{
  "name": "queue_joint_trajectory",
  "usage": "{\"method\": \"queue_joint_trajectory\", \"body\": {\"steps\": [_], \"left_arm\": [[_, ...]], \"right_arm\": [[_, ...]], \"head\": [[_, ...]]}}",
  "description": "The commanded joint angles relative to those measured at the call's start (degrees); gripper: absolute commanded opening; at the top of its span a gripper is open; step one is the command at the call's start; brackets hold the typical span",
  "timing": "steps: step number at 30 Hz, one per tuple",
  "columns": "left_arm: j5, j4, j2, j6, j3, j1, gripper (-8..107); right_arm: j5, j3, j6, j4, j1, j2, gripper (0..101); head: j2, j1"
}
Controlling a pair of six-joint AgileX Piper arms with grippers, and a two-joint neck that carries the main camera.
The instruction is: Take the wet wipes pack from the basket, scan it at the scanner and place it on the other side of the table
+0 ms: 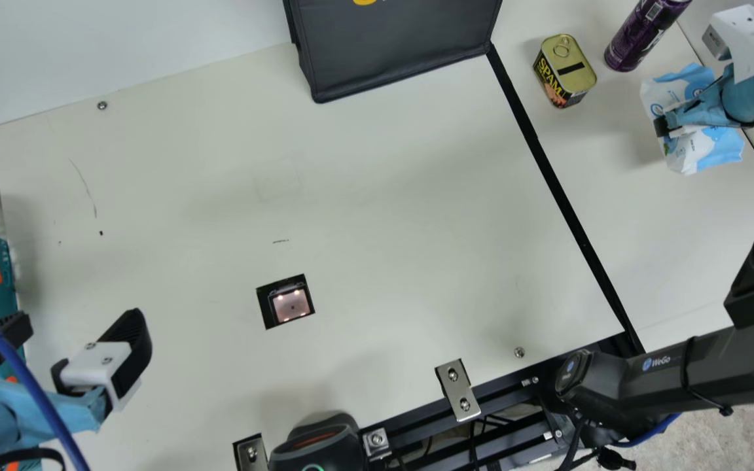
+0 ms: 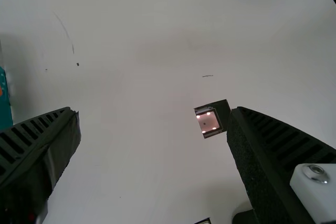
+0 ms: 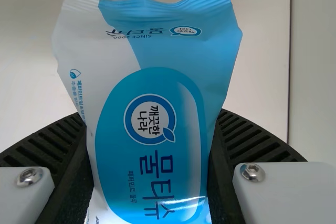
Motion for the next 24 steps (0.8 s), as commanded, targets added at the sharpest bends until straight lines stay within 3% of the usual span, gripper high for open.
{"method": "queue_joint_trajectory", "body": {"steps": [1,13,24], "left_arm": [[0.0,0.0,0.0,0.0,0.0,0.0,90],[0.0,0.0,0.0,0.0,0.0,0.0,90],[0.0,0.0,0.0,0.0,0.0,0.0,90]], "right_arm": [[-0.41,-0.46,-1.97,0.2,-0.66,1.35,0],[-1.57,-4.9,-9.74,1.82,-3.39,9.16,0],[-0.53,-8.68,-12.62,2.98,-2.97,13.49,0]], "head": [[-0.13,-1.66],[-0.13,-1.66],[-0.13,-1.66]]}}
